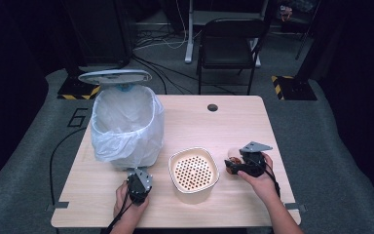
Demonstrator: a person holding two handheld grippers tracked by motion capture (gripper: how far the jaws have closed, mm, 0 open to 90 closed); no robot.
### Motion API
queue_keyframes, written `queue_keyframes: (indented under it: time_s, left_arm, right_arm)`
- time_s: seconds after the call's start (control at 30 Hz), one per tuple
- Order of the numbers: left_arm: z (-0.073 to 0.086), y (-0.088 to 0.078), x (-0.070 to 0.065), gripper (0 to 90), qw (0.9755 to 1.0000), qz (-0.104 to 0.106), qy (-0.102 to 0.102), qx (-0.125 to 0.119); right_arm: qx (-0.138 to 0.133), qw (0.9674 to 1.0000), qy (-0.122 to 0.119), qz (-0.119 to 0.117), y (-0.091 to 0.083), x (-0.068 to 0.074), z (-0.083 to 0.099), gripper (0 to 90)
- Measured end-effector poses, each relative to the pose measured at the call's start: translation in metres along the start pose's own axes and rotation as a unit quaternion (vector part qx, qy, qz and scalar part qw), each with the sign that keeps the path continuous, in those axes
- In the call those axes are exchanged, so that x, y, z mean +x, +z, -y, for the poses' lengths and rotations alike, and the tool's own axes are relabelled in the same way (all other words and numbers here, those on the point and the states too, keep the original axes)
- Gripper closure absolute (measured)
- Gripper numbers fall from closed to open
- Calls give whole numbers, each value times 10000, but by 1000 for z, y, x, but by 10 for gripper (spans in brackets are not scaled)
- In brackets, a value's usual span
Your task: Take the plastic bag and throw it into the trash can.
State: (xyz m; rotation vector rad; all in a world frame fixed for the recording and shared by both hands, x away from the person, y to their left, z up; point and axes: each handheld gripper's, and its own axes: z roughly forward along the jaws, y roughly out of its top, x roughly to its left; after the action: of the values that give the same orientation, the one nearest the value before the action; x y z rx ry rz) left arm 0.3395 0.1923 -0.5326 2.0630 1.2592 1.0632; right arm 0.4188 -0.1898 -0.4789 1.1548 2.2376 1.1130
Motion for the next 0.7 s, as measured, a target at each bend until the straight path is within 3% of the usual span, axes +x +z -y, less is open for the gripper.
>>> queue_keyframes:
  time_s: [0.13,0.4,0.43,0.53,0.7]
  left_arm:
    - [0,0,0,623,10000,1,1,-1]
    - [0,0,0,624,10000,1,2,1]
    - [0,0,0,624,10000,0,0,-1]
    - [0,0,0,624,10000,0,1,-1]
    - [0,0,0,624,10000,0,2,0]
  right_arm:
    - [-6,10000,2,-38,4,-1,4,280]
    - [-12,10000,35,-33,5,-1,6,295]
    - [-28,10000,-44,-45,5,-2,5,295]
    - [-38,10000,42,1,2,0,4,292]
    - [-40,10000,-70,-22,1,0,2,304]
